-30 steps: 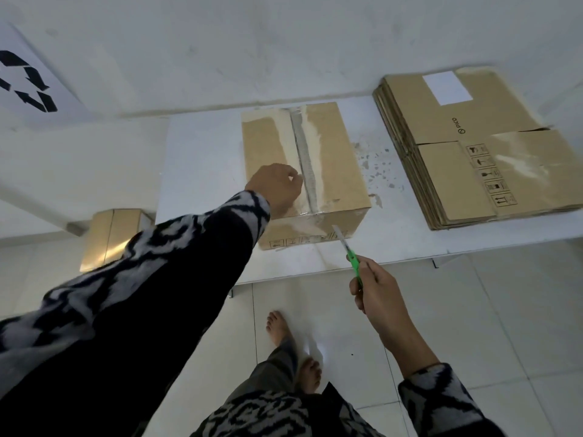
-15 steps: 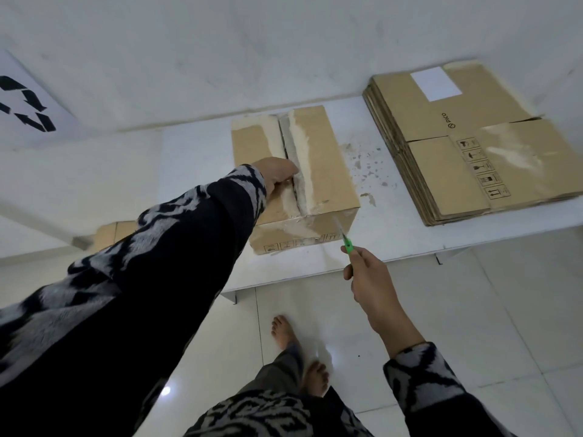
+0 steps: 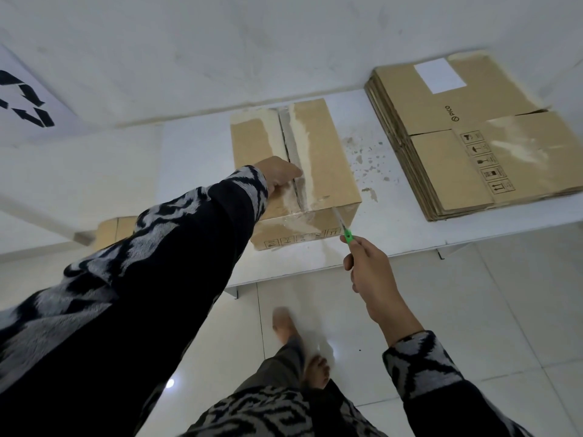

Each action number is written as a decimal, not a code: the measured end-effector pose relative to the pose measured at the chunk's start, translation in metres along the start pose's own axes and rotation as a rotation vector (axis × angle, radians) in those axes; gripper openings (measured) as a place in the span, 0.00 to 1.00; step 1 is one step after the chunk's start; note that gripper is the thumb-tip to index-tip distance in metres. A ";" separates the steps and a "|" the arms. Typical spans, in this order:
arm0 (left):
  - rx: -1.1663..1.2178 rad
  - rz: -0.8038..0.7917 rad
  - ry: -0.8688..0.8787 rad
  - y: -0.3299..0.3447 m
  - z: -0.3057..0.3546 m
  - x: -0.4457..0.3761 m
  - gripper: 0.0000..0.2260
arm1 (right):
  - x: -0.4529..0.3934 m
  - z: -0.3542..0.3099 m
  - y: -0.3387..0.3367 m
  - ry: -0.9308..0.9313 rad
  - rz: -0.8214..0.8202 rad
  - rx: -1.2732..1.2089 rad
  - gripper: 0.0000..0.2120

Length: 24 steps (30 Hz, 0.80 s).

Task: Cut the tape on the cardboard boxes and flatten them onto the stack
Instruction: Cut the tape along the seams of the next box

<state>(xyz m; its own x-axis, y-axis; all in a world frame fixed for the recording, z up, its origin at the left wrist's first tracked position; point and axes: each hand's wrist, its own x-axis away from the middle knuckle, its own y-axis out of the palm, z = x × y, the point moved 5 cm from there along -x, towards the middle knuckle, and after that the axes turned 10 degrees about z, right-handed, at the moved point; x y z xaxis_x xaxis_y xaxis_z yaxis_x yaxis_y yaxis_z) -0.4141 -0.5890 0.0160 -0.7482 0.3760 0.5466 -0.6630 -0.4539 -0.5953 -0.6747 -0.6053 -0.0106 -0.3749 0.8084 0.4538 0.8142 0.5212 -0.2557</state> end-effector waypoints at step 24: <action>-0.824 0.198 0.968 0.039 0.019 0.054 0.27 | 0.005 0.022 -0.023 0.097 0.060 -0.029 0.14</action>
<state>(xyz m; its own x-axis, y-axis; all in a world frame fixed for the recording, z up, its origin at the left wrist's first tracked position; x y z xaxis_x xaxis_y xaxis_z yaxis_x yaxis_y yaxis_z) -0.4798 -0.6020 0.0339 -0.3185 0.9473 -0.0341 -0.0991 -0.0690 -0.9927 -0.7051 -0.6069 -0.0213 -0.2816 0.8068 0.5194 0.8470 0.4634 -0.2606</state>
